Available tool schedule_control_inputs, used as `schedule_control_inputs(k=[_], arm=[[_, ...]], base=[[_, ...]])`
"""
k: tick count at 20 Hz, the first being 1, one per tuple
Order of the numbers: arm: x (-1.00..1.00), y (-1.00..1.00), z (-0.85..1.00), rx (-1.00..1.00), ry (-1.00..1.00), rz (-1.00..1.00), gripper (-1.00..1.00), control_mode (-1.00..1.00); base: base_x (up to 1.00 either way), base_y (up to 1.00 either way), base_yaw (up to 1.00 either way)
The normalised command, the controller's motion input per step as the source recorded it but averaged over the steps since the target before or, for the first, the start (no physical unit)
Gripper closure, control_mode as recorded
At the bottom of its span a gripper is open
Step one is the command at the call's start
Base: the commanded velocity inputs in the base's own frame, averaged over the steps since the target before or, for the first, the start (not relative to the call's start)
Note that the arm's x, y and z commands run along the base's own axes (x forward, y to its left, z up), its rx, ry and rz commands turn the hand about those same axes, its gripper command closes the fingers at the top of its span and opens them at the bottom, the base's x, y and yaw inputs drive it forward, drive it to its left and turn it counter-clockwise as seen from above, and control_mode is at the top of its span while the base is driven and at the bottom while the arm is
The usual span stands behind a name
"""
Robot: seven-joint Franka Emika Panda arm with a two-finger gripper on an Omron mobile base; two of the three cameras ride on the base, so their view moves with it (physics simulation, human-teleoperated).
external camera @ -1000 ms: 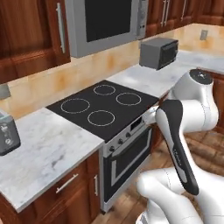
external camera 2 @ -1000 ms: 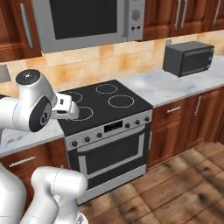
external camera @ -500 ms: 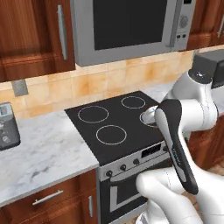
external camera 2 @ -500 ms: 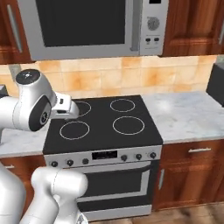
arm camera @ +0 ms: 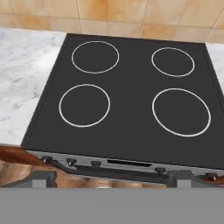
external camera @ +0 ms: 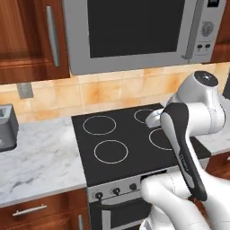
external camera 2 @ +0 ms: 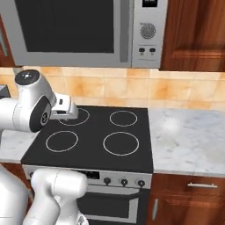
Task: Navigate to the stove.
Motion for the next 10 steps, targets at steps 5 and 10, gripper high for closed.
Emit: schedule_control_inputs(k=[5, 10], arm=[[0.00, 0.00, 0.00, 0.00, 0.00, 0.00, -1.00, 1.00], [0.00, 0.00, 0.00, 0.00, 0.00, 0.00, -1.00, 1.00]], base=[[0.61, -0.81, 0.27], [0.10, -0.32, 0.09]])
